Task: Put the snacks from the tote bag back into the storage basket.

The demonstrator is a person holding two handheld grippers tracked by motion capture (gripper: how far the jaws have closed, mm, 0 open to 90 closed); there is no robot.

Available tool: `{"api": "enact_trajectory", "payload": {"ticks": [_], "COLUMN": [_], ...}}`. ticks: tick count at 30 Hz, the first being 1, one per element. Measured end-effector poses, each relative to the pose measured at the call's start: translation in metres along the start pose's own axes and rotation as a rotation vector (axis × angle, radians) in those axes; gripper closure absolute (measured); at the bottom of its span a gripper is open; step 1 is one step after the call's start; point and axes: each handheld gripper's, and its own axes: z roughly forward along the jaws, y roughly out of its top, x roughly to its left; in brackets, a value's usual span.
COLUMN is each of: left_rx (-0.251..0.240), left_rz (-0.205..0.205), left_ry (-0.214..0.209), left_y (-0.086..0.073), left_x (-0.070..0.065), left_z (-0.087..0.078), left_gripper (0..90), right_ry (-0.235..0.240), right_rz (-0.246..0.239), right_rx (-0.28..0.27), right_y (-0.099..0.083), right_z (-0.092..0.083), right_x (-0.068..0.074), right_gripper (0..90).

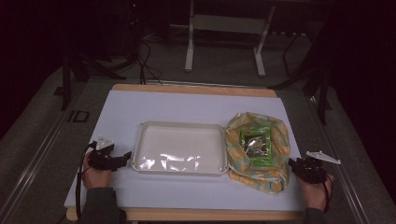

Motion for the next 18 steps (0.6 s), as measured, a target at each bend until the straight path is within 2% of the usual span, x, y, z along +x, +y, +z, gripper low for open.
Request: {"api": "enact_trajectory", "payload": {"ticks": [9,18], "left_rx": [-0.007,-0.01], "left_rz": [0.015,0.024], "left_ry": [-0.016,-0.019], "left_y": [0.0,-0.001], "left_x": [-0.001,-0.001], "left_z": [0.0,-0.001], "left_gripper": [20.2,20.2], "right_ry": [0.007,0.049], "right_rz": [-0.014,-0.023], "right_rx": [-0.013,-0.011], "right_y": [0.009,0.02], "right_z": [-0.01,-0.022], "right_x": [0.005,0.008], "right_gripper": [61.8,61.2]}}
